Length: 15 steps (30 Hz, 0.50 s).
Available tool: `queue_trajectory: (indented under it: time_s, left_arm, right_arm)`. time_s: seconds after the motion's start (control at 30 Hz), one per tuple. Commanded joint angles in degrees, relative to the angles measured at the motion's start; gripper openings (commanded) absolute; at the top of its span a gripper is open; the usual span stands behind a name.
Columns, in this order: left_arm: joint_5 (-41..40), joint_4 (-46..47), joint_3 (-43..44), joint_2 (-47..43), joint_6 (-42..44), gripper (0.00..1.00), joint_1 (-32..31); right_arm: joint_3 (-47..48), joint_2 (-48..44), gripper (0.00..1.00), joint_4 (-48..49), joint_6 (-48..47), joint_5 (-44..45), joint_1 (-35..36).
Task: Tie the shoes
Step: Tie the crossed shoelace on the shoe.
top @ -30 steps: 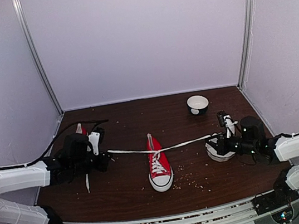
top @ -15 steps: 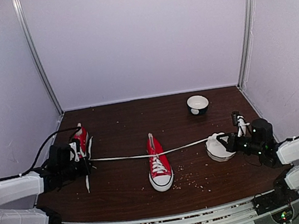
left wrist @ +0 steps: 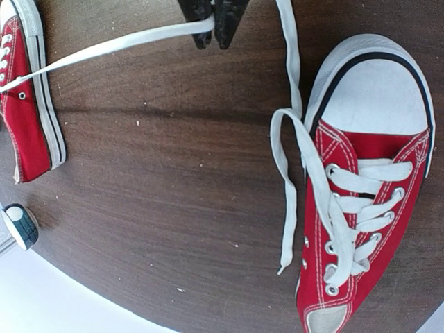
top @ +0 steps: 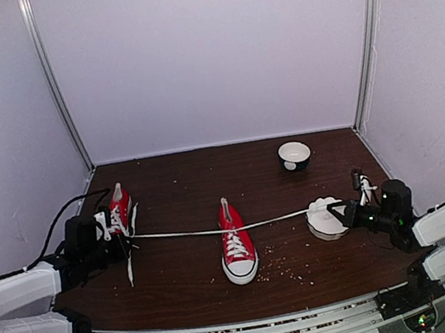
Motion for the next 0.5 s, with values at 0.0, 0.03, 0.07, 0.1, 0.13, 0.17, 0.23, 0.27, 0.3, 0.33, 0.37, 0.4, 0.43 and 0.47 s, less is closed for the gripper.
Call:
queue_trajectory:
  time_s: [0.0, 0.03, 0.07, 0.1, 0.13, 0.17, 0.23, 0.27, 0.3, 0.33, 0.37, 0.4, 0.43, 0.47]
  left_arm:
    - [-6.9, -0.3, -0.3, -0.6, -0.1, 0.00, 2.6]
    - [-6.2, -0.1, 0.1, -0.3, 0.4, 0.00, 2.5]
    - [-6.0, 0.0, 0.7, 0.1, 0.8, 0.00, 2.2]
    - [-6.3, 0.1, 1.3, 0.4, 1.2, 0.00, 1.2]
    - [-7.1, 0.0, 2.2, 0.7, 2.0, 0.00, -1.0]
    - [-8.1, -0.5, 3.3, 1.0, 2.7, 0.00, -3.5]
    - [-13.2, -2.4, 6.4, 1.5, 4.2, 0.00, -10.5]
    - [-16.1, -3.3, 8.2, 2.0, 5.3, 0.00, -14.5]
    - [-17.8, -4.1, 10.2, 2.5, 5.9, 0.00, -17.6]
    - [-17.5, -4.6, 11.9, 3.1, 6.1, 0.00, -19.2]
    - [-15.5, -4.6, 13.2, 3.8, 5.5, 0.00, -19.8]
    - [-13.2, -3.8, 13.8, 4.5, 4.6, 0.00, -20.0]
    - [-11.7, -2.2, 13.7, 5.0, 4.0, 0.00, -20.4]
    - [-10.9, -0.7, 13.6, 5.9, 3.7, 0.00, -21.1]
  right_arm:
    - [0.4, -0.8, 0.00, 2.7, 1.0, 4.5, -1.9]
    - [0.7, -1.7, 0.00, 1.6, 0.6, 5.1, -1.1]
    - [1.2, -2.9, 0.00, 0.0, 0.0, 6.4, 0.5]
    - [2.3, -4.6, 0.00, -2.7, -1.4, 8.7, 2.8]
    - [3.8, -6.3, 0.00, -7.1, -3.2, 11.4, 5.6]
    - [5.9, -8.3, 0.00, -13.2, -5.3, 15.0, 8.8]
    - [9.7, -10.5, 0.00, -21.2, -8.5, 20.7, 14.6]
    - [11.4, -11.1, 0.00, -23.9, -9.5, 22.3, 16.9]
    - [12.8, -11.4, 0.00, -26.5, -10.1, 23.2, 18.6]
    - [14.3, -11.4, 0.00, -29.0, -10.6, 24.1, 20.4]
    - [15.6, -11.1, 0.00, -31.3, -11.1, 25.3, 22.0]
    - [16.9, -10.4, 0.00, -33.4, -11.3, 26.5, 24.8]
    - [18.0, -9.4, 0.00, -35.0, -11.4, 27.6, 27.0]
    - [19.6, -7.7, 0.00, -36.2, -11.6, 28.0, 29.2]
